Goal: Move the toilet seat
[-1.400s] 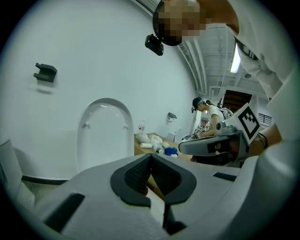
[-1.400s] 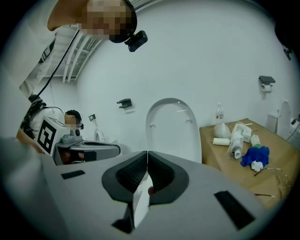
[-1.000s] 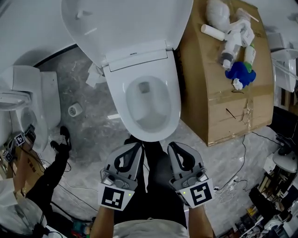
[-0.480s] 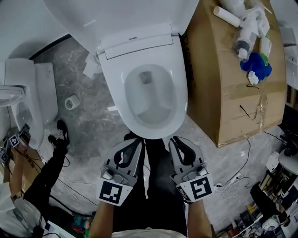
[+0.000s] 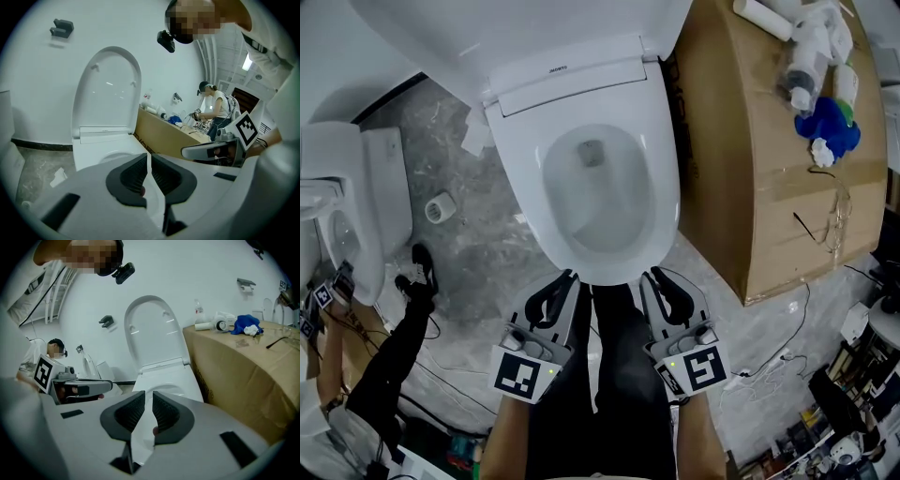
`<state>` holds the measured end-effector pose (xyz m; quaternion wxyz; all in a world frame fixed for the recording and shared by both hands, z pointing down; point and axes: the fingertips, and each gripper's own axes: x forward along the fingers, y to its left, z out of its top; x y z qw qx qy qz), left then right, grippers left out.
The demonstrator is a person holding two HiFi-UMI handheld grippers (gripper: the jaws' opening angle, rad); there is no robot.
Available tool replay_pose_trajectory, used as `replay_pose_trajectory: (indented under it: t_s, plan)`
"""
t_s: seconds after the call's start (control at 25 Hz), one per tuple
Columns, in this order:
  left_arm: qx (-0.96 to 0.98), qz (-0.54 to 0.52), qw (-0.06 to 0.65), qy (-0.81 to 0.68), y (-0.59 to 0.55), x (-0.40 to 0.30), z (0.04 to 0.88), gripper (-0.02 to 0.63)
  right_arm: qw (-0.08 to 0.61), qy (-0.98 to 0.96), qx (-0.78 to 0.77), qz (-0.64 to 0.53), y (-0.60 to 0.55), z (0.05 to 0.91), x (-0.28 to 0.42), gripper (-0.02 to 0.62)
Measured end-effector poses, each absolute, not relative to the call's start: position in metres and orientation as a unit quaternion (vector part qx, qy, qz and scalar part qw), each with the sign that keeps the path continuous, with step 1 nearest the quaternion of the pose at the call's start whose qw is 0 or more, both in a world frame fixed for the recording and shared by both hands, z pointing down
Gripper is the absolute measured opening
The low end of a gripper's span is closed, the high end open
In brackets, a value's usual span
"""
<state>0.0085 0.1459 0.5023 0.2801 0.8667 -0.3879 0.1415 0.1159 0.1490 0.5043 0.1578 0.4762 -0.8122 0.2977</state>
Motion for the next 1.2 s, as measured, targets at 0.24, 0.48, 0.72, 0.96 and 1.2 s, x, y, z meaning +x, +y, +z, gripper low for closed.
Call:
replay_pose_trajectory:
  t_s: [0.24, 0.48, 0.72, 0.96, 1.2]
  plan:
    - [0.862, 0.159, 0.287, -0.387, 0.149, 0.011, 0.530, 0.051, 0.173, -0.807, 0.471, 0.311, 0.152, 0.535, 0.123, 0.098]
    - [0.852, 0.169, 0.297, -0.397, 0.149, 0.009, 0.557, 0.092, 0.194, -0.798, 0.472, 0.320, 0.153, 0.566, 0.132, 0.157]
    - [0.851, 0.166, 0.292, -0.403, 0.153, 0.002, 0.583, 0.168, 0.210, -0.783, 0.484, 0.331, 0.154, 0.590, 0.137, 0.216]
    - [0.839, 0.179, 0.312, -0.409, 0.159, -0.001, 0.609, 0.240, 0.223, -0.757, 0.504, 0.352, 0.160, 0.617, 0.144, 0.255]
    - [0.832, 0.215, 0.302, -0.412, 0.166, -0.006, 0.636, 0.293, 0.242, -0.734, 0.519, 0.363, 0.164, 0.641, 0.151, 0.276]
